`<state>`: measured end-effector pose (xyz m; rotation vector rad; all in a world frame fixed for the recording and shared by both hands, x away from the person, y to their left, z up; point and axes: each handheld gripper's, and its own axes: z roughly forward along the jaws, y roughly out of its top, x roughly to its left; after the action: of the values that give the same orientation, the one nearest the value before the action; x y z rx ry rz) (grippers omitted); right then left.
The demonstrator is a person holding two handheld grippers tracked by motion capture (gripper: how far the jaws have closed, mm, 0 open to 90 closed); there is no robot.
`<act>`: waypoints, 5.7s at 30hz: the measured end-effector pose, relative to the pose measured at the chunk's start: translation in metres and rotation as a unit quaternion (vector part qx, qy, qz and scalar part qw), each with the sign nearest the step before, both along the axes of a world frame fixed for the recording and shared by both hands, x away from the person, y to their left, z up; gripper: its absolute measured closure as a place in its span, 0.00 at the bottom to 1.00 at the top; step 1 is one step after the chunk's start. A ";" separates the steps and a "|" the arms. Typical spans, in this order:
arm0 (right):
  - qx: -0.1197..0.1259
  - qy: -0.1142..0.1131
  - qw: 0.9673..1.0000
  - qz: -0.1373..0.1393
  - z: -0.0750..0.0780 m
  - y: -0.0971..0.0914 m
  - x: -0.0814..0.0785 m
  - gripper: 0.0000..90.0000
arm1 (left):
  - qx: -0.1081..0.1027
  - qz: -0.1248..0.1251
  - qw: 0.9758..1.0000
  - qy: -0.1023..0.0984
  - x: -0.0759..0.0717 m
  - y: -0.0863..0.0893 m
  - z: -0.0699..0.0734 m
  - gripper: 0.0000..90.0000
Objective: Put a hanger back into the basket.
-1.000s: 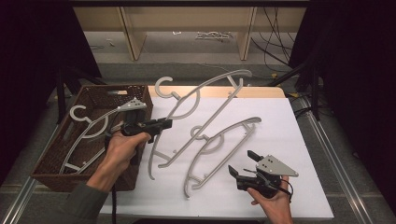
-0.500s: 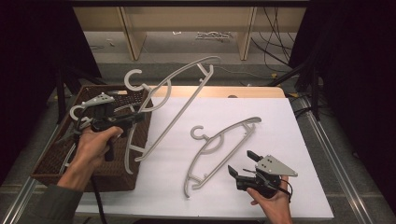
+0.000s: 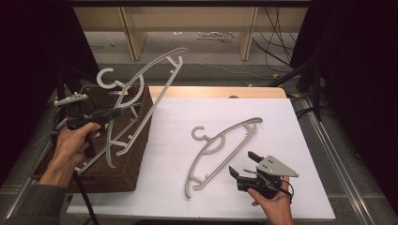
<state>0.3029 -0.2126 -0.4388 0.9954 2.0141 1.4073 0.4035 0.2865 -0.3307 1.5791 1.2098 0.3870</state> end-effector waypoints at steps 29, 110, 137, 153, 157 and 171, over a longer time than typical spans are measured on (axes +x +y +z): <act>-0.009 -0.005 1.000 -0.004 -0.002 0.001 0.002 0.19 | 0.068 0.096 0.993 0.005 0.001 0.096 -0.027 0.91; -0.011 0.007 1.000 -0.004 -0.004 0.002 0.003 0.19 | 0.233 0.110 0.961 0.098 0.004 0.114 -0.065 0.58; -0.007 0.005 1.000 -0.006 -0.003 0.002 0.002 0.19 | 0.077 0.065 0.995 -0.025 -0.034 -0.002 -0.003 0.25; 0.004 0.003 1.000 -0.006 -0.001 -0.001 0.002 0.19 | 0.041 -0.023 0.997 -0.055 -0.058 -0.082 -0.010 0.23; 0.002 0.004 1.000 -0.008 -0.001 -0.002 0.003 0.19 | 0.043 -0.032 0.996 -0.067 -0.061 -0.094 -0.015 0.23; 0.005 -0.003 1.000 -0.001 0.000 -0.002 0.003 0.19 | 0.033 -0.058 0.996 -0.062 -0.069 -0.115 -0.032 0.22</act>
<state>0.3064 -0.2143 -0.4393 0.9964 2.0037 1.4197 0.3343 0.1715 -0.3628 1.6477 1.0141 0.4466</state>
